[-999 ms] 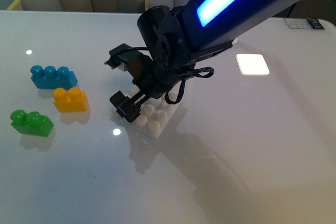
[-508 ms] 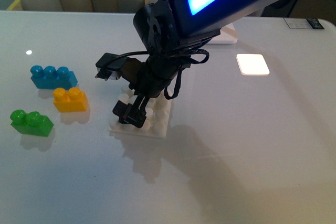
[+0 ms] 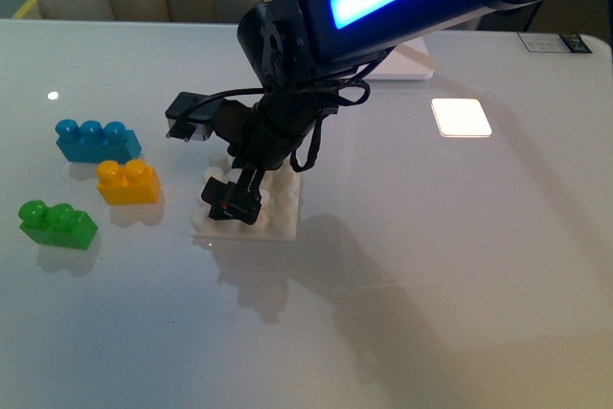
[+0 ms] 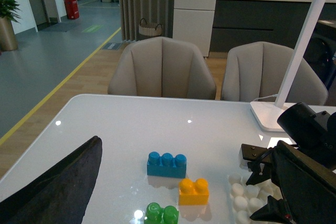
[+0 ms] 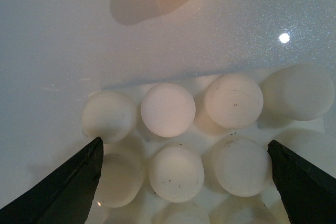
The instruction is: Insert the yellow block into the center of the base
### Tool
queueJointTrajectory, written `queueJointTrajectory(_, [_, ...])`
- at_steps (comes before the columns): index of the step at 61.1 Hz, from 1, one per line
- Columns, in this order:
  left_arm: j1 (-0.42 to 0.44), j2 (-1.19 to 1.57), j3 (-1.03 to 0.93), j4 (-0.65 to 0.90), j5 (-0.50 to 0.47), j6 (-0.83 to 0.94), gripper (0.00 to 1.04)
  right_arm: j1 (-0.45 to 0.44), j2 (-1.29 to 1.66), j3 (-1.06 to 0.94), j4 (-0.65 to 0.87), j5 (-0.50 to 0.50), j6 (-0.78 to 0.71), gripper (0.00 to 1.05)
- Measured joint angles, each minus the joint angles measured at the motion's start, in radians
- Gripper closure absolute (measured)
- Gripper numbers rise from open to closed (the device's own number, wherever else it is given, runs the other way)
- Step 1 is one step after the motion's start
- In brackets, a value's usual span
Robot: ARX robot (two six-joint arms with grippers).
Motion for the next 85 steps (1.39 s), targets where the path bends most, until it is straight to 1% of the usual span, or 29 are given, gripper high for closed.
queueJointTrajectory(14, [0.000, 0.000, 0.000, 0.000, 0.000, 0.000, 0.07, 0.006, 0.000, 0.002, 0.021, -0.008, 0.001, 0.11])
queueJointTrajectory(19, [0.000, 0.000, 0.000, 0.000, 0.000, 0.000, 0.07, 0.011, 0.000, 0.006, 0.026, -0.007, 0.000, 0.09])
queueJointTrajectory(55, [0.000, 0.000, 0.000, 0.000, 0.000, 0.000, 0.07, 0.018, -0.023, 0.016, 0.028, -0.002, 0.001, 0.09])
queueJointTrajectory(85, [0.000, 0.000, 0.000, 0.000, 0.000, 0.000, 0.07, 0.029, -0.047, -0.010, 0.076, -0.006, 0.011, 0.09])
